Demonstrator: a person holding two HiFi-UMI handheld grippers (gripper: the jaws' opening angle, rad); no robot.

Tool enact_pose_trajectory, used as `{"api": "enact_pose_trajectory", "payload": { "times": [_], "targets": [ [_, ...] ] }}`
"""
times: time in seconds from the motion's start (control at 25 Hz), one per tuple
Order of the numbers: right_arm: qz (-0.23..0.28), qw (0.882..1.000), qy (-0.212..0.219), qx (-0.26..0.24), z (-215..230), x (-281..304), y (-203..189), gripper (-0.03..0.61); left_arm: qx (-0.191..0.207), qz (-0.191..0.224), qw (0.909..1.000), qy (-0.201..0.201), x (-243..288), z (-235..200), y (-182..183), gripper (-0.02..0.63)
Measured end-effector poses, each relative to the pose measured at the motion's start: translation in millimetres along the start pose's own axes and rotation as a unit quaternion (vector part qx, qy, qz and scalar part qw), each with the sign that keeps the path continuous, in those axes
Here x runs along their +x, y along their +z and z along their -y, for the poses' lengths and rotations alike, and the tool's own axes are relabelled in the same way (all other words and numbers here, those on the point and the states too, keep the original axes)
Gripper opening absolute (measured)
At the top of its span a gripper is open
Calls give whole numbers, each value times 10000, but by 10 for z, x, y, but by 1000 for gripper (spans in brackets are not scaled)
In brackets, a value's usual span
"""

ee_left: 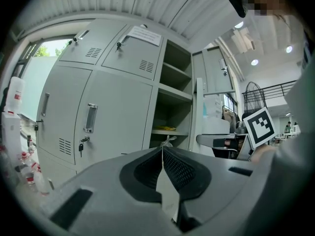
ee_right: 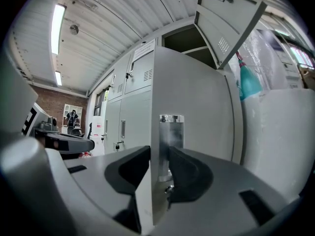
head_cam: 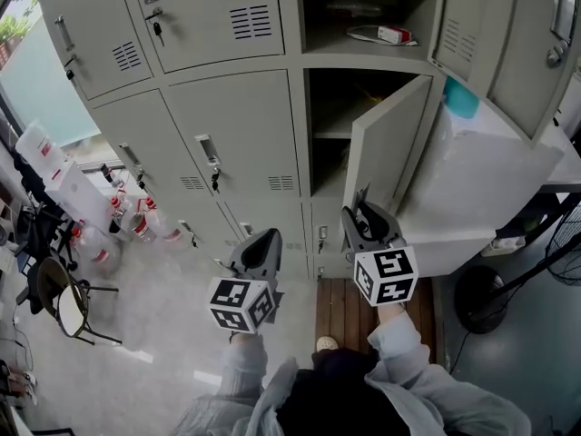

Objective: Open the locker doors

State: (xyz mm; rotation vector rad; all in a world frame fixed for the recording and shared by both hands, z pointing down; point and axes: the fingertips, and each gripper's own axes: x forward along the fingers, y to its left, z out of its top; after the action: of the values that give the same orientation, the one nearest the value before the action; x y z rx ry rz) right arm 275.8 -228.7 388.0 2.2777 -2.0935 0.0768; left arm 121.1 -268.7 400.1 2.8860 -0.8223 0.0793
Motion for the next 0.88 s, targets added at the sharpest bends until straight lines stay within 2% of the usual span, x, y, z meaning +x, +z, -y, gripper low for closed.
{"api": "enact_pose_trajectory", "payload": {
  "times": [0.64,0.88],
  "targets": [
    [-30,9977,-679,-14,232,-548,-54,123,-59,-94,9994,-317,-205,288,-137,11],
    [40,9959,-866,253,322,-713,-84,118,-50,-114,9990,-433,-259,358,-150,11]
  ]
}}
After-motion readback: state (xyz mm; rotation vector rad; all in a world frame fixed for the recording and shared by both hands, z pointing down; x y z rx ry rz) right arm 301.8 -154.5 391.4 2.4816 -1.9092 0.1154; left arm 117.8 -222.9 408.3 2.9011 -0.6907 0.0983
